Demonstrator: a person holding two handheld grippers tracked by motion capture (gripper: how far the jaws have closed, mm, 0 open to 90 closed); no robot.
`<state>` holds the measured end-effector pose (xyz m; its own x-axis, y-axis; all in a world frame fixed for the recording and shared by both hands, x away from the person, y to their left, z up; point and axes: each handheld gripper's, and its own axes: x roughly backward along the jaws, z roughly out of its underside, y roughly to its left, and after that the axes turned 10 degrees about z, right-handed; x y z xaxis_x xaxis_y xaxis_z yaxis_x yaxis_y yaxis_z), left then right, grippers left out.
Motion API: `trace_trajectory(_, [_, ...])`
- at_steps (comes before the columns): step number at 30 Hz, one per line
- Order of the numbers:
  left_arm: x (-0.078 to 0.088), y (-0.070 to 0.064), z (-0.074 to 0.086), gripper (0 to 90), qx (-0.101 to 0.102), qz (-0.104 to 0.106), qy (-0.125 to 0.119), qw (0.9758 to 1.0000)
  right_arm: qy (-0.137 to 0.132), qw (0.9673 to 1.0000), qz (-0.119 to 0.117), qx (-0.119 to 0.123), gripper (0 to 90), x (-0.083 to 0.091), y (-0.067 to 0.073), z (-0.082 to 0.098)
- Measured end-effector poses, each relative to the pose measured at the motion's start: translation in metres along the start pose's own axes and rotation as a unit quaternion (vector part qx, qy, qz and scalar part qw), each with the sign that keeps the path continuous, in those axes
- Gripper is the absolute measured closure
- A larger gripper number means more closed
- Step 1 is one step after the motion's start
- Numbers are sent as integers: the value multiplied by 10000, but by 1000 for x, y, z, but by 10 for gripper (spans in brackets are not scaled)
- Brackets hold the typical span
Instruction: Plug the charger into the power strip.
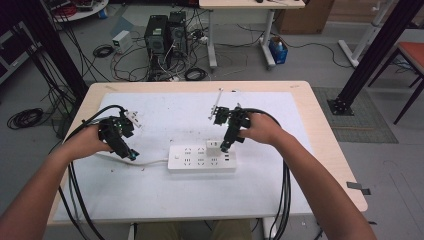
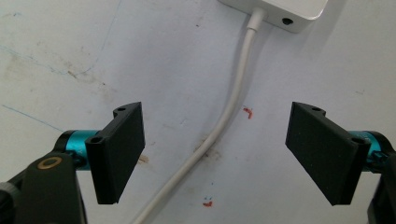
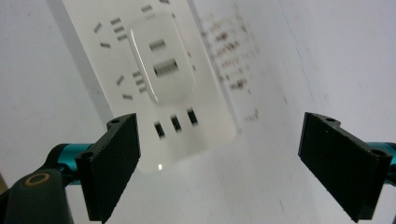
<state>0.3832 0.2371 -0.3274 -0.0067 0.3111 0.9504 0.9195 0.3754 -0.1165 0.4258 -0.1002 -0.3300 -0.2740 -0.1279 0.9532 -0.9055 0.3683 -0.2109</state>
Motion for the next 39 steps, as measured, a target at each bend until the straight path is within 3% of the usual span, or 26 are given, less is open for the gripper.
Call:
trace_trajectory(5, [6,0,-2,198,-47,-25,-5,10000,-94,9994,201,-260,123,21,-7,31])
trace_trajectory(7, [9,1,-3,198,-85,-41,-9,10000,-112,9993,104,-349,123,27,-9,45])
trace_trajectory(10, [12,-1,-4,198,-108,-76,-58,9999,73,9983,207,-547,122,32,-10,66])
trace_trajectory(11, [13,-2,-4,198,-103,-66,-71,9999,110,9977,272,-614,113,34,-10,73])
trace_trajectory(12, [13,-2,-4,198,-127,-86,-46,9999,110,9972,281,-678,30,34,-10,79])
trace_trajectory(13, [14,-2,-4,198,-148,-74,-25,9999,132,9966,314,-755,8,35,-10,85])
trace_trajectory(17, [15,-4,-4,198,-128,-89,-47,9999,136,9948,274,-970,9,39,-10,104])
trace_trajectory(27, [17,-6,-8,198,-156,-155,-143,9997,89,9931,211,-1146,9,46,-5,126])
trace_trajectory(39, [17,-8,-9,198,-187,-239,-143,9994,121,9927,218,-1181,10,44,0,130])
